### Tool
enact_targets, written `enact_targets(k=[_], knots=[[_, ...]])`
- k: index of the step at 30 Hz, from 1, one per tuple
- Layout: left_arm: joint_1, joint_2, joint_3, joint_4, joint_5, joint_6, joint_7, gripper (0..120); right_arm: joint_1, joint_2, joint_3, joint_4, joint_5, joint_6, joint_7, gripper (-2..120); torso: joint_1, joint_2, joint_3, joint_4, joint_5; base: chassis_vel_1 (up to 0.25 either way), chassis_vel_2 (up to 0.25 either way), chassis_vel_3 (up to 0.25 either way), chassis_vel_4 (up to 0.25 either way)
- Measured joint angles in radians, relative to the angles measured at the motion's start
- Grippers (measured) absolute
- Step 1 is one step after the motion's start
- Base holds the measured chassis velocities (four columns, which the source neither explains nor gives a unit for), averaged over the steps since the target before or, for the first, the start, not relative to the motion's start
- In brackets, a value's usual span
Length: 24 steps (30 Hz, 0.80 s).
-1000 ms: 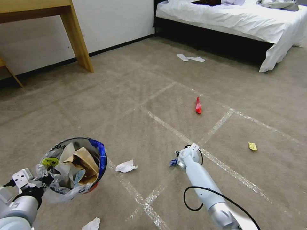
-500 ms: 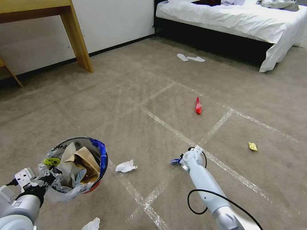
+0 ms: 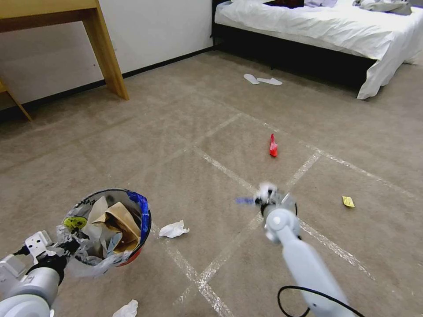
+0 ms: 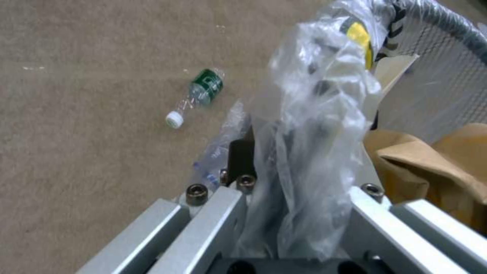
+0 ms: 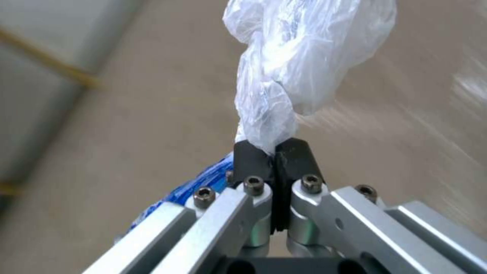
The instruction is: Pick up the trash bin and place the garbage on the floor into it.
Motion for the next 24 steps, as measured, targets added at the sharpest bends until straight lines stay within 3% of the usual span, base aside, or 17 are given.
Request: enact_targets(k=[2, 3, 4, 5, 7, 9, 12, 13, 17, 24], knots=[[0.001, 0.0, 0.001, -0.002, -0.002, 0.002, -0.001, 1, 0.018, -0.034, -0.022, 0.055, 0.007, 0.025, -0.027, 0, 0.0, 0.0, 0.0, 0.0001, 0.0, 0.0, 0.0, 0.0, 0.0], [0.002, 0.001, 0.004, -0.007, -0.007, 0.005, -0.004, 1, 0.078, -0.113, -0.076, 0.15, 0.037, 0.073, -0.077, 0, 0.0, 0.0, 0.0, 0.0001, -0.0003, 0.0, 0.0, 0.0, 0.0], [0.002, 0.001, 0.004, -0.007, -0.007, 0.005, -0.004, 1, 0.078, -0.113, -0.076, 0.15, 0.037, 0.073, -0.077, 0, 0.0, 0.0, 0.0, 0.0001, -0.0003, 0.0, 0.0, 0.0, 0.0], [0.004, 0.002, 0.007, -0.01, -0.012, 0.008, -0.005, 1, 0.142, -0.169, -0.128, 0.218, 0.075, 0.11, -0.125, 0, 0.0, 0.0, 0.0, 0.0, 0.0001, 0.0, 0.0, 0.0, 0.0], [0.005, 0.003, 0.008, -0.012, -0.015, 0.009, -0.007, 1, 0.179, -0.193, -0.158, 0.249, 0.091, 0.131, -0.149, 0, 0.0, 0.0, 0.0, 0.0, 0.0, 0.0, 0.0, 0.0, 0.0], [0.006, 0.004, 0.009, -0.019, -0.033, 0.013, -0.012, 1, 0.295, -0.25, -0.285, 0.332, 0.13, 0.197, -0.236, 0, 0.0, 0.0, 0.0, 0.0003, -0.0001, 0.0, 0.0, 0.0, 0.0], [0.006, 0.006, 0.008, -0.022, -0.041, 0.016, -0.016, 1, 0.322, -0.261, -0.322, 0.348, 0.133, 0.218, -0.261, 0, 0.0, 0.0, 0.0, 0.0002, -0.0001, 0.0, 0.0, 0.0, 0.0], [0.007, 0.009, 0.008, -0.027, -0.054, 0.02, -0.02, 1, 0.386, -0.277, -0.42, 0.378, 0.134, 0.259, -0.311, 0, 0.0, 0.0, 0.0, 0.0001, -0.0002, 0.0, 0.0, 0.0, 0.0], [0.006, 0.015, 0.01, -0.034, -0.077, 0.027, -0.028, 1, 0.507, -0.278, -0.589, 0.4, 0.119, 0.311, -0.371, 0, 0.0, 0.0, 0.0, 0.0002, -0.0003, 0.0, 0.0, 0.0, 0.0], [0.008, 0.02, 0.014, -0.046, -0.102, 0.035, -0.039, 1, 0.68, -0.26, -0.855, 0.368, 0.034, 0.322, -0.386, 0, 0.0, 0.0, 0.0, 0.0002, -0.0002, 0.0, 0.0, 0.0, 0.0]])
